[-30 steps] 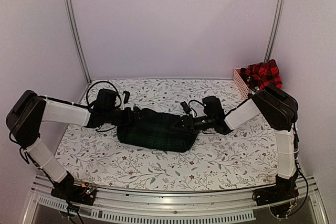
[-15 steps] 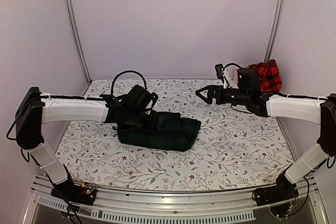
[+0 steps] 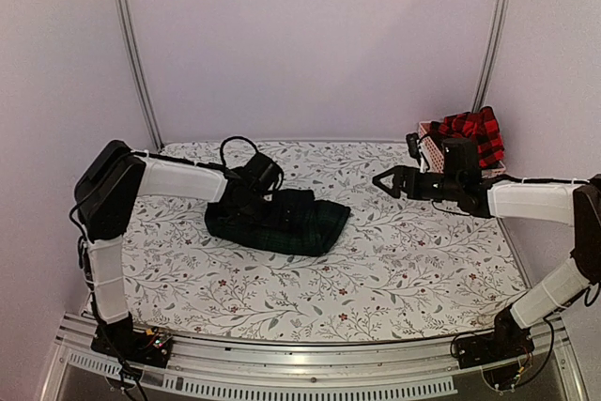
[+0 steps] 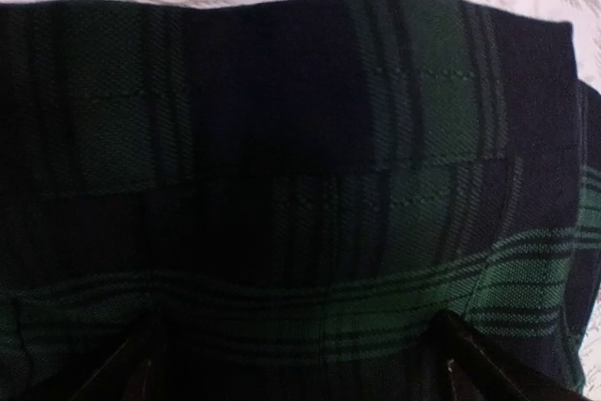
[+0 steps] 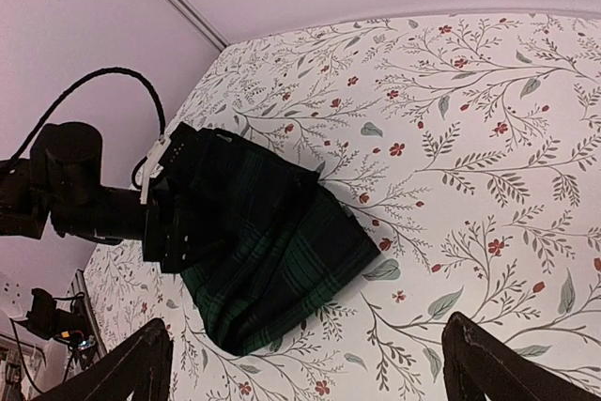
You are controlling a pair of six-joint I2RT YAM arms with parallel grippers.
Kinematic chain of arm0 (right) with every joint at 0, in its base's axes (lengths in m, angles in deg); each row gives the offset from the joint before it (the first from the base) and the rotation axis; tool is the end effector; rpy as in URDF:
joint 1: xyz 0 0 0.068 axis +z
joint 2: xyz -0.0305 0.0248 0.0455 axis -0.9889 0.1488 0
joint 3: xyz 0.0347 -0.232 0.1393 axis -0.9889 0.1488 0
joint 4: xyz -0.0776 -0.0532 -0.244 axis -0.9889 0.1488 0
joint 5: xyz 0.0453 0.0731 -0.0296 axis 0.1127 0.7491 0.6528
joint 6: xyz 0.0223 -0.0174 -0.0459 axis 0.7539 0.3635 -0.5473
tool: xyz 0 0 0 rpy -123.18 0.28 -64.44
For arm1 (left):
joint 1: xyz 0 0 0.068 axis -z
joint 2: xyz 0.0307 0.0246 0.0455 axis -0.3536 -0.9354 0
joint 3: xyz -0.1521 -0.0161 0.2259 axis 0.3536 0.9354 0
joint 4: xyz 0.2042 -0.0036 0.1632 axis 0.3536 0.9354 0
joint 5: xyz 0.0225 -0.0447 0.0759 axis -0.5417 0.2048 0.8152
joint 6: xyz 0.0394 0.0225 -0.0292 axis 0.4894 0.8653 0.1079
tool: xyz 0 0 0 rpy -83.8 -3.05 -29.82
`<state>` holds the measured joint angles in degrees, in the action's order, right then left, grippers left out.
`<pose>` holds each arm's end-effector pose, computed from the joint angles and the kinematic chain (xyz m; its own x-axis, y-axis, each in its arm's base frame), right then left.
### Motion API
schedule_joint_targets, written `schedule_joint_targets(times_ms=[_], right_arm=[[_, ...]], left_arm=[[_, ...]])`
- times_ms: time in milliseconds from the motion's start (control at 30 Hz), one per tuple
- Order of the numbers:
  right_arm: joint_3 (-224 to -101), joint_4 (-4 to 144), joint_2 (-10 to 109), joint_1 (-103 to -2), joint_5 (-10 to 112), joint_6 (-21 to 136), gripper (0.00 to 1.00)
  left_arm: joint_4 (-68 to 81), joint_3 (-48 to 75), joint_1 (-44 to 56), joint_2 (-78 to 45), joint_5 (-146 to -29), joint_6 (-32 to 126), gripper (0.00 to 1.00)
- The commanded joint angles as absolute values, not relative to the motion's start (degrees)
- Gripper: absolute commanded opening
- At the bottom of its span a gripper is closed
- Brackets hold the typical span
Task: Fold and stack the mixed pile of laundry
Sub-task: Move the rectangle-folded skirt to the corner of the board.
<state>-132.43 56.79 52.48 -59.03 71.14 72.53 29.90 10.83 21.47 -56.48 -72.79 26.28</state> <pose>0.2876 0.1362 0.2241 -0.6433 0.0883 -0.7605 -0.5203 0.6784 0.5188 0.3060 -0.2719 0.1413 -0.8861 0.0949 -0.4536 0.1881 0.9682 -0.1649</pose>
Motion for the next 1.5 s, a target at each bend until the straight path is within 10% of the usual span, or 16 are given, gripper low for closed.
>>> schedule_joint_targets(times_ms=[0, 733, 1100, 1467], right_arm=[[-131.03, 55.35, 49.87, -60.21, 73.39, 72.65, 0.99], [-130.48, 52.20, 50.47, -61.57, 79.77, 74.97, 0.99], [-129.29, 48.98, 50.10, -61.57, 82.50, 77.03, 0.99], [-129.26, 47.10, 50.96, -61.54, 83.73, 77.96, 0.99]], left_arm=[[34.76, 13.85, 8.97, -58.26, -74.23, 27.93, 0.98], [45.61, -11.80, -17.89, -67.97, -73.59, 47.63, 0.97], [43.04, 10.28, -16.22, -45.41, -76.18, 46.76, 1.00], [43.61, 13.51, -17.44, -52.20, -80.28, 48.75, 1.00]])
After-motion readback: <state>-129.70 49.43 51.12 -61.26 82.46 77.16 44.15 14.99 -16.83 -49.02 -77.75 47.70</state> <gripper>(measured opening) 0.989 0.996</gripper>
